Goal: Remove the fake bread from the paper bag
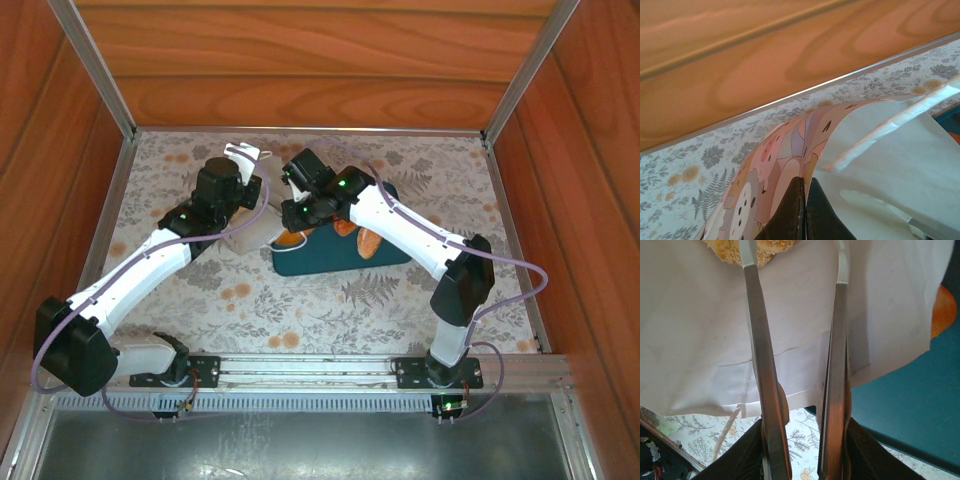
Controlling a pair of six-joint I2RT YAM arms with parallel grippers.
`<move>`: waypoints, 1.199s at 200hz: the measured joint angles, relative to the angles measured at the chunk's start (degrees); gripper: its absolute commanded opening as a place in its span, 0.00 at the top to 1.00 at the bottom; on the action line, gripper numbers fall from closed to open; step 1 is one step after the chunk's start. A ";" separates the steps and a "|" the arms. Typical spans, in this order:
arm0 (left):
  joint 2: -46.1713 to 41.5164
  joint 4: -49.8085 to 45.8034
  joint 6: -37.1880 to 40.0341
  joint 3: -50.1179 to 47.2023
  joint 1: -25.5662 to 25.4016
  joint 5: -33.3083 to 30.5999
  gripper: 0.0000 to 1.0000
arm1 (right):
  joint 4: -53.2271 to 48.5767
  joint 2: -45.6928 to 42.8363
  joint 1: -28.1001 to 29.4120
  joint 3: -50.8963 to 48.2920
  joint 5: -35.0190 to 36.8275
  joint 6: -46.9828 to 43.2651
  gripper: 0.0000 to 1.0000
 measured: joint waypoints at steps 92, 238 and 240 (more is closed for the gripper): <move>-0.11 0.33 0.55 -0.39 0.00 0.44 1.00 | 0.90 4.26 0.66 1.64 -0.50 -0.70 0.60; -0.11 0.00 0.50 -0.46 0.00 -0.66 1.00 | 3.56 5.49 2.10 3.26 -1.07 -1.51 0.63; -0.11 0.00 0.50 -0.46 0.00 -0.66 1.00 | 3.58 5.51 2.10 3.26 -1.05 -1.51 0.63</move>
